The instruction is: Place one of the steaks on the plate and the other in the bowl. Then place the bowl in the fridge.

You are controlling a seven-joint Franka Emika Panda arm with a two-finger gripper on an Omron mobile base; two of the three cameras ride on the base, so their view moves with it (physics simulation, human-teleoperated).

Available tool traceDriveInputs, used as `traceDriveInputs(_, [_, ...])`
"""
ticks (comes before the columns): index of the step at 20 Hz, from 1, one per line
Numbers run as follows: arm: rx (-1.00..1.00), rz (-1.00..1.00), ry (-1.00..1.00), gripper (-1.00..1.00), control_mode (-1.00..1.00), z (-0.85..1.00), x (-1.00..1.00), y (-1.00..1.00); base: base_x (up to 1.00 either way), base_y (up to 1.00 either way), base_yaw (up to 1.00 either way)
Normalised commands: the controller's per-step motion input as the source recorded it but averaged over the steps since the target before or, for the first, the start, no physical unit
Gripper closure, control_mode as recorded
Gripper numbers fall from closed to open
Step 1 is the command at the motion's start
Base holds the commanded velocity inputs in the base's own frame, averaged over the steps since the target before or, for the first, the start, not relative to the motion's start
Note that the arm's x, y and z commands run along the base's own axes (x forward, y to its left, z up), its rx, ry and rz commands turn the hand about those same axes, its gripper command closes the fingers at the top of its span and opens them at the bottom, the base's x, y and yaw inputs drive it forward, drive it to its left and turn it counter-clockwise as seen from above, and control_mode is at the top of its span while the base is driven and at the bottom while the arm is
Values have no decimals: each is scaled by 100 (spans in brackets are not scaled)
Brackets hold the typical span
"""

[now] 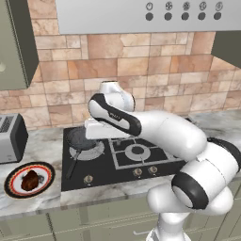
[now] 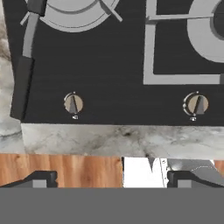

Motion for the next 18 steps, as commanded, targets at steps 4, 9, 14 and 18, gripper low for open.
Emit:
traceDriveInputs(4, [-12,-24,3,-100,-100,1,38,-46,0,0,0])
traceDriveInputs(9, [-9,-20,0,-100,-100,-1,58,-33,0,0,0])
traceDriveInputs(14, [-5,-8,0,-100,-100,-1,75,-34,0,0,0])
traceDriveInputs(18, [-2,-3,0,-100,-100,0,69,-35,0,0,0])
